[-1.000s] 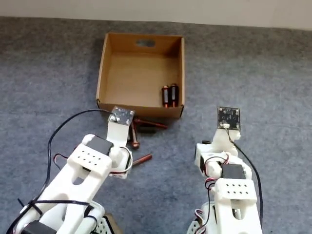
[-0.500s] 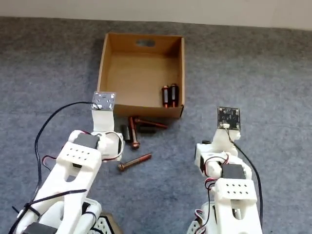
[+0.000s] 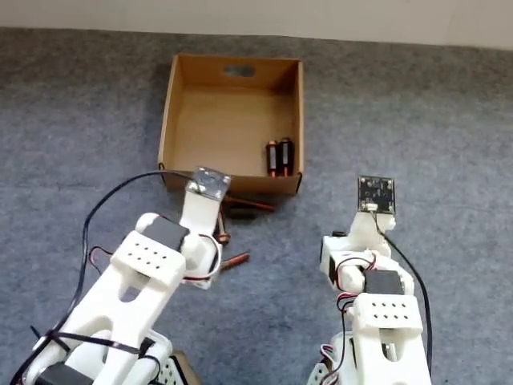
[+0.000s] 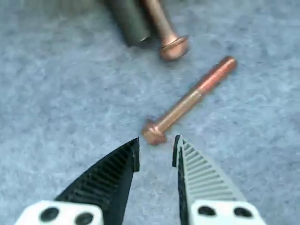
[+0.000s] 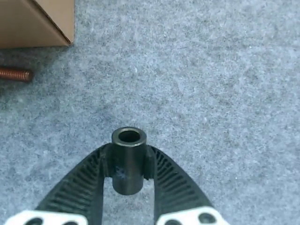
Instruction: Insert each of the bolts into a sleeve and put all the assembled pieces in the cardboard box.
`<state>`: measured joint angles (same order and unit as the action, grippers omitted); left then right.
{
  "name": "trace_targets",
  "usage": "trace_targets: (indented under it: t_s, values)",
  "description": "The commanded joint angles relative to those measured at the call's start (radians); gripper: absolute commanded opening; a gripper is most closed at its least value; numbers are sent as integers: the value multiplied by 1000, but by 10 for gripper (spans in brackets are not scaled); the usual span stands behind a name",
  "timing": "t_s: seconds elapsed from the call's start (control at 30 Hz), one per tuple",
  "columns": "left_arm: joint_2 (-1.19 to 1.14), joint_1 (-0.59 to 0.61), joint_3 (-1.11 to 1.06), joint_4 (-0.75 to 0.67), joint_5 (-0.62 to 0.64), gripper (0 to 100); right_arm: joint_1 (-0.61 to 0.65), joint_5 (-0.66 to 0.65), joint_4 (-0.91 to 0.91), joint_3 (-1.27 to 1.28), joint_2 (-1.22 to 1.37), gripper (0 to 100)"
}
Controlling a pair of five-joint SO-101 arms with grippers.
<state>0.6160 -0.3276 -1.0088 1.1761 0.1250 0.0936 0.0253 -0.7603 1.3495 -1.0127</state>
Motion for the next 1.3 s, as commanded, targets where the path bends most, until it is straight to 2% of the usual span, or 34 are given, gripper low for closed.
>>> trace_targets:
  t_s: [0.0, 0.23, 0.33, 0.57, 1.03, 1.13, 1.27]
  values:
    - [24, -35, -31, -68, 6, 136, -8, 9, 18, -7, -18, 5]
    - [24, -25, -105, -78, 3, 136, -8, 9, 18, -7, -18, 5]
    - [24, 19, -99, -80, 2, 136, -8, 9, 16, -7, -18, 5]
    - [22, 216, -143, -216, -118, 136, -8, 9, 16, -7, -18, 5]
    - [33, 378, -133, -463, -109, 136, -8, 9, 16, -7, -18, 5]
    - [33, 381, -84, -408, -5, 136, -8, 9, 16, -7, -18, 5]
    - [27, 335, 50, -170, 282, 139, -8, 9, 16, -7, -18, 5]
